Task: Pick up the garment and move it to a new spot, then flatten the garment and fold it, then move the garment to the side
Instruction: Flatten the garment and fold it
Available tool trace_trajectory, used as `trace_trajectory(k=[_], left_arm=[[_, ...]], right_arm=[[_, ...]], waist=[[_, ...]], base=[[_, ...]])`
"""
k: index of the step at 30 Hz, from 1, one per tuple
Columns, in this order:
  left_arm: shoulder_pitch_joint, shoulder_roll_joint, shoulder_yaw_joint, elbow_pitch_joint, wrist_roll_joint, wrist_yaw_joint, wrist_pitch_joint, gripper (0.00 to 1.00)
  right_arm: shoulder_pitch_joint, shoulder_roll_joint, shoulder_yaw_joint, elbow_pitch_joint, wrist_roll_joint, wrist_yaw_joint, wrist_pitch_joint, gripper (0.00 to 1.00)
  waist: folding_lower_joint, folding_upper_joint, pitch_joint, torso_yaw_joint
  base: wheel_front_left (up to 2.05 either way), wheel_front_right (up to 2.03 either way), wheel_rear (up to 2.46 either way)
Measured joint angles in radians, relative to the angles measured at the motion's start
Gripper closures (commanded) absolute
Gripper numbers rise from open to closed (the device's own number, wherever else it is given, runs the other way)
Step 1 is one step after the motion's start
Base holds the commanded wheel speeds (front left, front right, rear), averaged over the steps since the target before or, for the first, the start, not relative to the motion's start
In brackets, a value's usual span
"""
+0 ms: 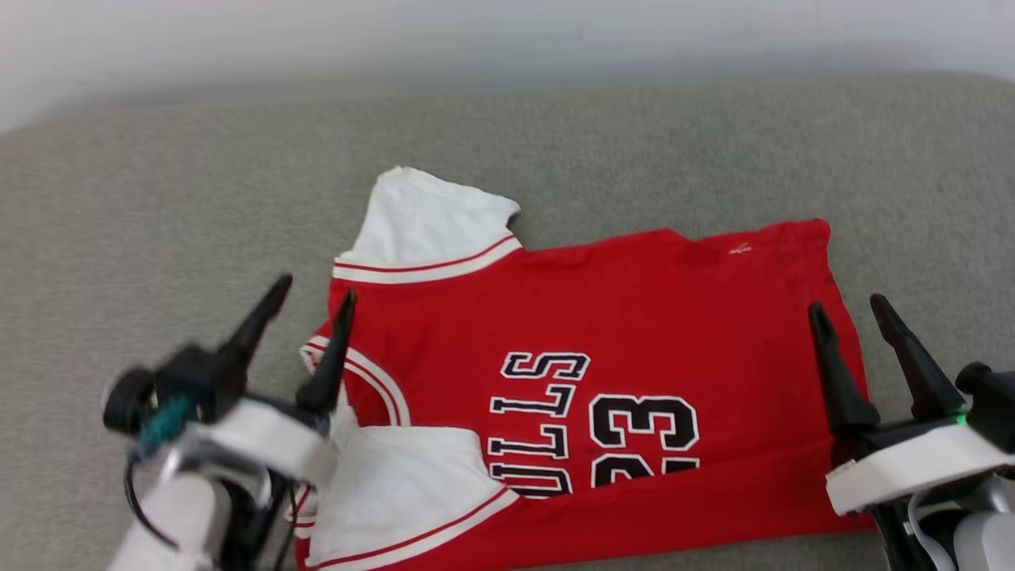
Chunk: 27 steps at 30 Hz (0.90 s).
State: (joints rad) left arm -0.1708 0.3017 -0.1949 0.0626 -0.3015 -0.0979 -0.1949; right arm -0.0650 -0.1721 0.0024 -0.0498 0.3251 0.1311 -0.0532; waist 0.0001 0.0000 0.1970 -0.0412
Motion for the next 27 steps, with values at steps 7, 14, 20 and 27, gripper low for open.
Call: trace_trajectory(k=[7, 14, 20, 27], left_arm=[[-0.281, 0.119, -0.041, 0.04, -0.126, -0.029, 0.27, 0.0], [-0.544, 0.294, -0.174, 0.1, -0.282, -0.031, 0.558, 0.0], [-0.71, 0.405, -0.249, 0.189, -0.383, -0.031, 0.792, 0.0], [-0.803, 0.48, -0.274, 0.281, -0.397, -0.031, 0.93, 0.0]], right_arm=[[-0.051, 0.022, 0.038, -0.044, 0.0, 0.0, -0.008, 0.0], [-0.111, 0.053, 0.099, -0.037, 0.002, 0.0, -0.039, 0.0], [-0.132, 0.069, 0.122, -0.011, 0.003, 0.0, -0.066, 0.0], [-0.155, 0.082, 0.154, 0.01, 0.013, 0.0, -0.09, 0.0]], waist=[[0.0, 0.0, 0.117, -0.059], [0.0002, 0.0, 0.225, -0.136], [0.0002, -0.0001, 0.295, -0.196], [0.0001, 0.0, 0.353, -0.255]], base=[[0.0, 0.0, 0.0], [0.0, 0.0, 0.0], [0.0, 0.0, 0.0], [0.0, 0.0, 0.0]])
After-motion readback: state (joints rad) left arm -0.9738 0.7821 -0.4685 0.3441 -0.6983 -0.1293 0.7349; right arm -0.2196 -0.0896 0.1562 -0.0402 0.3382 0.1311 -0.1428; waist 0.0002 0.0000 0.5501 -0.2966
